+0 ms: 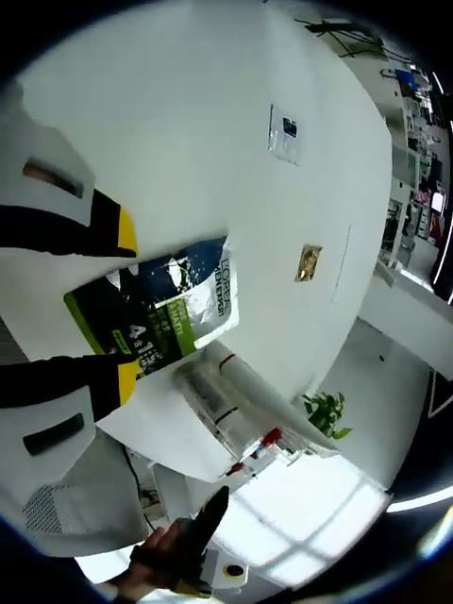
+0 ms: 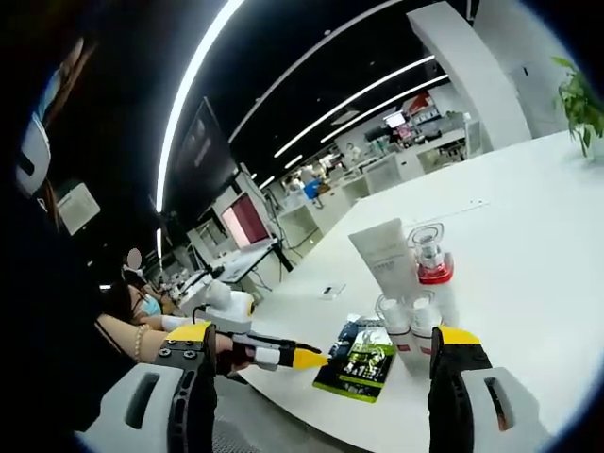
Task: Arrange the skincare products in the storage area until every visible bottle or jar stands upright without overlapping.
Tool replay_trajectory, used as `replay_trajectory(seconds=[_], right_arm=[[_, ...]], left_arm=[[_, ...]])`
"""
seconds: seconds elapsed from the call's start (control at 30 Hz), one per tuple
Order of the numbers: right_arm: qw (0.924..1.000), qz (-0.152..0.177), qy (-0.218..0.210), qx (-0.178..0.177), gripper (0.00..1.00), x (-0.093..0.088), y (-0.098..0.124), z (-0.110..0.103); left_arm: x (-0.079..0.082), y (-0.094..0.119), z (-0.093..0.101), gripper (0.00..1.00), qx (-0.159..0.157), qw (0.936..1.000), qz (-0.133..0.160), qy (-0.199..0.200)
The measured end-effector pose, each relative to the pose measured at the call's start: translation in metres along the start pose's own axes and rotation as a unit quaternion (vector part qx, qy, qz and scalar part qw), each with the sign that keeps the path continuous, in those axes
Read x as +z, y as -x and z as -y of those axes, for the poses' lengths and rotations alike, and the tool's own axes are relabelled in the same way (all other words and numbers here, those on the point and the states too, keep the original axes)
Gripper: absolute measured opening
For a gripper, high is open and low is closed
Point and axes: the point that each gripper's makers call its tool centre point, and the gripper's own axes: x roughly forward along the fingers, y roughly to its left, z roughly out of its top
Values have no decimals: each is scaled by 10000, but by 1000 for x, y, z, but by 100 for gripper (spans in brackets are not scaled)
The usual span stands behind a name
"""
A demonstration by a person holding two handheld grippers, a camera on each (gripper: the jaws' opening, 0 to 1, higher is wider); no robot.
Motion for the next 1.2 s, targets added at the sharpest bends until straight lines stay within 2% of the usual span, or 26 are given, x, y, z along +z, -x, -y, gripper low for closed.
replay_trajectory(seconds=[0.1,0.3,0.57,0.7,0.9,1.2], right_arm=[[10000,-32,4,1,99,-2,-1,0],[9999,-108,63,4,99,-3,-5,6],[9996,-201,174,-37,99,-4,-8,14],[9996,-237,169,-45,99,-6,-9,19],[9995,-277,157,-31,99,-7,-11,23],[9993,-339,172,-5,99,-11,-12,24]], left_arm=[[2,3,-3,36,29,9999,45,-152],[9,25,-9,44,123,9978,151,-635],[16,54,-12,52,233,9948,250,-956],[22,67,-17,54,232,9951,372,-881],[23,83,-24,64,249,9946,497,-878],[18,102,-20,76,239,9934,462,-1021]])
